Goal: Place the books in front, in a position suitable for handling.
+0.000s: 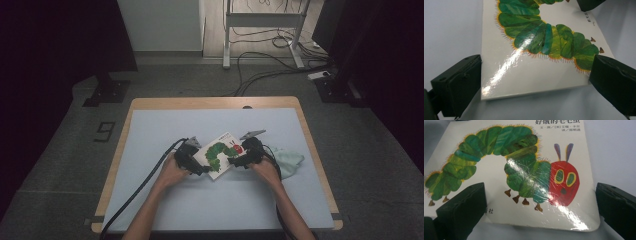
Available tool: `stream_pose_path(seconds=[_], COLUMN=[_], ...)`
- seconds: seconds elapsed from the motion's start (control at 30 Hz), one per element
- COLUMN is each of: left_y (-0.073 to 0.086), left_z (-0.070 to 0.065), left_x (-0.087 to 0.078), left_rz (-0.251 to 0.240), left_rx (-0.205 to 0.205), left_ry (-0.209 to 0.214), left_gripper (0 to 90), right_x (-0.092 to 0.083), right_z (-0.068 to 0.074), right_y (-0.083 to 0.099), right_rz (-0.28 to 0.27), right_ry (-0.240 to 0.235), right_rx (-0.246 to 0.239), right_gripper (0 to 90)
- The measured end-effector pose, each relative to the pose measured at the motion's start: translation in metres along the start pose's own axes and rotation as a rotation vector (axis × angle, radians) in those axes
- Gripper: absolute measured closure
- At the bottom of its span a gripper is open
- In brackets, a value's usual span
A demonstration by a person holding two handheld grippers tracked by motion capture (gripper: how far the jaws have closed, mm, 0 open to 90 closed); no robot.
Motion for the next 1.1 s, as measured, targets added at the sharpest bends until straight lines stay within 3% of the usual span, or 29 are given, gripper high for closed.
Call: stream_pose_path(seconds=[0.37,0.5,0.67,0.77,0.87,0.9,1.1], left_y=[0.029,0.036,0.044,0.047,0.049,0.051,0.057], left_z=[-0.022,-0.028,-0.031,-0.035,-0.036,-0.037,-0.044], left_x=[-0.021,-0.025,-0.020,-0.017,-0.017,-0.017,-0.020], left_rz=[0.017,0.015,0.024,0.033,0.021,0.008,0.009], left_rx=[0.019,0.028,0.039,0.055,0.060,0.056,0.061], left_ry=[-0.058,-0.062,-0.068,-0.107,-0.116,-0.120,-0.116], left_gripper=[0.0,0.0,0.0,0.0,0.0,0.0,0.0], right_x=[-0.009,-0.010,-0.011,-0.012,-0.013,-0.015,-0.018], right_z=[0.016,0.019,0.023,0.026,0.028,0.031,0.042], right_y=[0.010,0.011,0.013,0.014,0.015,0.017,0.021], right_rz=[-0.010,-0.013,-0.019,-0.021,-0.023,-0.018,-0.023], right_ry=[-0.034,-0.031,-0.027,-0.025,-0.031,-0.029,-0.013], right_rx=[-0.034,-0.025,-0.024,-0.019,-0.024,-0.053,-0.081], right_gripper=[0.0,0.0,0.0,0.0,0.0,0.0,0.0])
Point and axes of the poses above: each handheld gripper's, and its own axes: x roughly forward along the jaws, y roughly out of its underside, z roughly to its left, the point moved 1 cm from there along x, roughly forward along the jaws, and after that the axes turned 14 degrees about y, right-handed, at the moved point
